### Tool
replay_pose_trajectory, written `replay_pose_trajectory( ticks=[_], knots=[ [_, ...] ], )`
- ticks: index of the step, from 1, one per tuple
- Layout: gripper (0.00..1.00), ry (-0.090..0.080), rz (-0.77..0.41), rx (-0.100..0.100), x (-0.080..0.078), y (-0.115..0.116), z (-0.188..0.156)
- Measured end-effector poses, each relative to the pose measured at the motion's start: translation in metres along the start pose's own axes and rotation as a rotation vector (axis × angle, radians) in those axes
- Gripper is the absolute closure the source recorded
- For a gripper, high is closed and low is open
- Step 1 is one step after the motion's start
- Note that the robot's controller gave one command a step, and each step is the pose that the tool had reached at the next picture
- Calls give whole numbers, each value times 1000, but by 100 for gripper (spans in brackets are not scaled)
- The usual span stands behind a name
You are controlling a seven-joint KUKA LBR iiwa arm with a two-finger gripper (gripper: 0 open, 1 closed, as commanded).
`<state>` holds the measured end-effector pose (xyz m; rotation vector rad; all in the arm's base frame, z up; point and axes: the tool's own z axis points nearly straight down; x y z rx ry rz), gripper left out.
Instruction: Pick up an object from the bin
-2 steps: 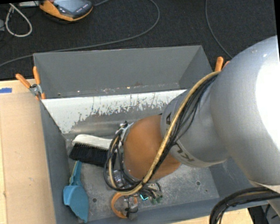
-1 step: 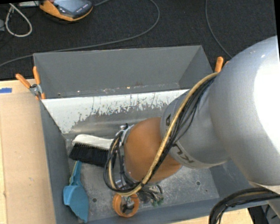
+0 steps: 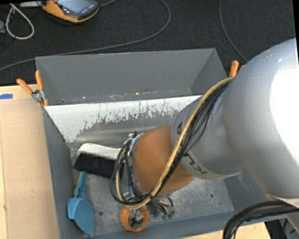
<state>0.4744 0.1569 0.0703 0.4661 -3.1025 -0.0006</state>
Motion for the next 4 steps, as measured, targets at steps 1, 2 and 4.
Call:
replay_pose_trajectory(
  ticks=[1, 2, 4],
  knots=[
    [100, 0, 1, 0, 0, 0, 0],
    [100, 2, 11, 0, -6, -4, -99],
    [100, 5, 15, 0, -11, -2, -212]
  ],
)
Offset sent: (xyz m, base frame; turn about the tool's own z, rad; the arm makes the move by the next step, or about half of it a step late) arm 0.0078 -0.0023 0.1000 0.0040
